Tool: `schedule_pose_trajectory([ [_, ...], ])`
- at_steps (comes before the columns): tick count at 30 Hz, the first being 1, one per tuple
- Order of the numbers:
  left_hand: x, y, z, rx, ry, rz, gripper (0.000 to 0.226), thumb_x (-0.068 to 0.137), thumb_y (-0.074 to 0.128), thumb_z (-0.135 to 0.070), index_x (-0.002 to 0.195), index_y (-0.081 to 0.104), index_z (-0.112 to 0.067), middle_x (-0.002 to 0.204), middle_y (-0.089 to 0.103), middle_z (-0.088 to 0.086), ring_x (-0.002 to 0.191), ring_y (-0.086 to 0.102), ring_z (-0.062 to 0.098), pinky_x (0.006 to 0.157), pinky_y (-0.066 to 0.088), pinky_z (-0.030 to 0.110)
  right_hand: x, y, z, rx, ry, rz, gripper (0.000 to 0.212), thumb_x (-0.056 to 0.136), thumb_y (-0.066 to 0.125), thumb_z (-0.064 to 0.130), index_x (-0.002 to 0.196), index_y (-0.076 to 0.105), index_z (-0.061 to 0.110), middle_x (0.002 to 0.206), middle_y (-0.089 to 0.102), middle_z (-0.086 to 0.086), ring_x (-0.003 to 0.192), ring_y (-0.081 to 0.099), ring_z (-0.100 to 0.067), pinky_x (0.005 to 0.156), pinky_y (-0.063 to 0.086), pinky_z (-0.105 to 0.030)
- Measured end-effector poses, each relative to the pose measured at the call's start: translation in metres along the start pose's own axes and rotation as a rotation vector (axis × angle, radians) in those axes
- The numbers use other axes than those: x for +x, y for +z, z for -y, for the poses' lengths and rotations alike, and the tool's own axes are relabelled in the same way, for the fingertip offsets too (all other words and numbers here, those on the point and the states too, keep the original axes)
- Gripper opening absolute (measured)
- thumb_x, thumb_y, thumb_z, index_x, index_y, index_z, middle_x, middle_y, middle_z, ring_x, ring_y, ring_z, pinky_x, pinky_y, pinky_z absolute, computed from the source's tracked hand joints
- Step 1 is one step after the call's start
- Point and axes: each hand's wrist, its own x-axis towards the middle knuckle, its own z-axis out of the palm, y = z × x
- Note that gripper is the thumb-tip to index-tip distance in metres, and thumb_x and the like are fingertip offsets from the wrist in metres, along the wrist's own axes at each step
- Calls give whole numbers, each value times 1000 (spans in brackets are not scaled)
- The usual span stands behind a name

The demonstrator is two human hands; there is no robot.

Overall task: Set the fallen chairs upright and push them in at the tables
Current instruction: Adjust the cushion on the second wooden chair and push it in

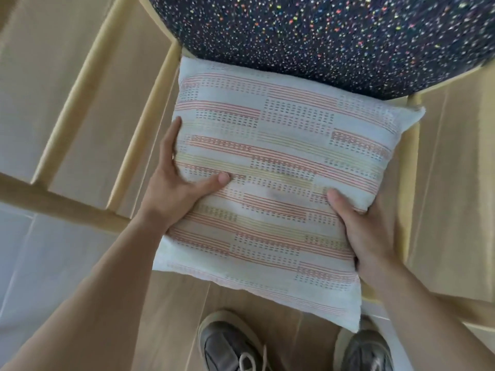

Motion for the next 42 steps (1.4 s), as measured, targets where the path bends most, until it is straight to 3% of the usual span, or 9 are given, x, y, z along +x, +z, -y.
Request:
schedule_pose_trajectory([
  [8, -50, -41, -115, -29, -130, 60, 123, 58, 99, -60, 158, 26, -56, 142, 66, -17, 130, 65, 10, 108, 52, 49, -84, -14, 100, -52, 89, 15, 68, 74, 87, 59, 134, 58, 45, 121, 77, 8, 105, 78, -15, 89, 63, -48],
  [12, -74, -81, -247, 26, -232, 97, 106, 51, 96, -72, 132, 30, -83, 122, 72, -31, 107, 73, -5, 85, 59, 18, -149, -27, 222, -145, 108, -31, 57, 67, 83, 68, 119, 61, 59, 110, 76, 27, 94, 75, 3, 83, 56, -33],
  [16, -62, -117, -403, 161, -279, 106, 129, 40, 92, -80, 153, 30, -64, 123, 66, -30, 109, 69, -1, 95, 52, 24, -180, -44, 383, -218, 231, 25, 56, 77, 79, 63, 126, 68, 38, 104, 80, 12, 93, 77, -12, 86, 57, -36],
  [21, 7, -137, -585, 298, -217, 141, 91, 83, 81, -58, 160, 36, -38, 137, 59, -13, 93, 64, 5, 78, 46, 13, -158, -54, 558, -142, 243, 139, 28, 100, 62, 42, 109, 78, 21, 95, 83, -4, 66, 76, -10, 55, 55, -21],
  [24, 54, -142, -647, 405, -153, 168, 80, 87, 72, -64, 157, 43, -40, 153, 52, -6, 129, 57, 20, 108, 39, 28, -123, -58, 634, -141, 230, 201, 38, 104, 55, 40, 85, 80, 19, 64, 77, 4, 50, 71, -5, 40, 48, -13],
  [29, 126, -133, -716, 577, -99, 170, 68, 90, 63, -70, 152, 51, -44, 165, 43, -3, 152, 39, 28, 128, 23, 44, -57, -65, 718, -204, 177, 266, 31, 108, 50, 38, 93, 70, 20, 63, 75, 4, 49, 70, -5, 40, 48, -13],
  [34, 176, -110, -756, 590, 42, 41, 61, 93, 69, -58, 151, 50, -48, 165, 33, 11, 153, 35, 32, 125, 28, 45, -19, -65, 767, -347, 151, 328, 31, 111, 41, 36, 101, 66, 21, 88, 67, 1, 84, 63, -13, 77, 51, -22],
  [39, 216, -102, -773, 530, 154, 30, 38, 93, 69, -56, 130, 61, -57, 149, 54, 0, 136, 55, 27, 104, 35, 33, 14, -57, 806, -626, 100, 277, 43, 109, 42, 43, 81, 66, 22, 66, 69, 0, 59, 63, -11, 59, 48, -23],
  [42, 227, -101, -782, 465, 215, -14, 28, 91, 68, -57, 119, 68, -55, 136, 60, -10, 122, 66, 25, 110, 43, 37, 24, -56, 818, -828, 55, 192, 43, 98, 51, 64, 81, 69, 29, 75, 73, 4, 72, 66, -12, 62, 43, -29],
])
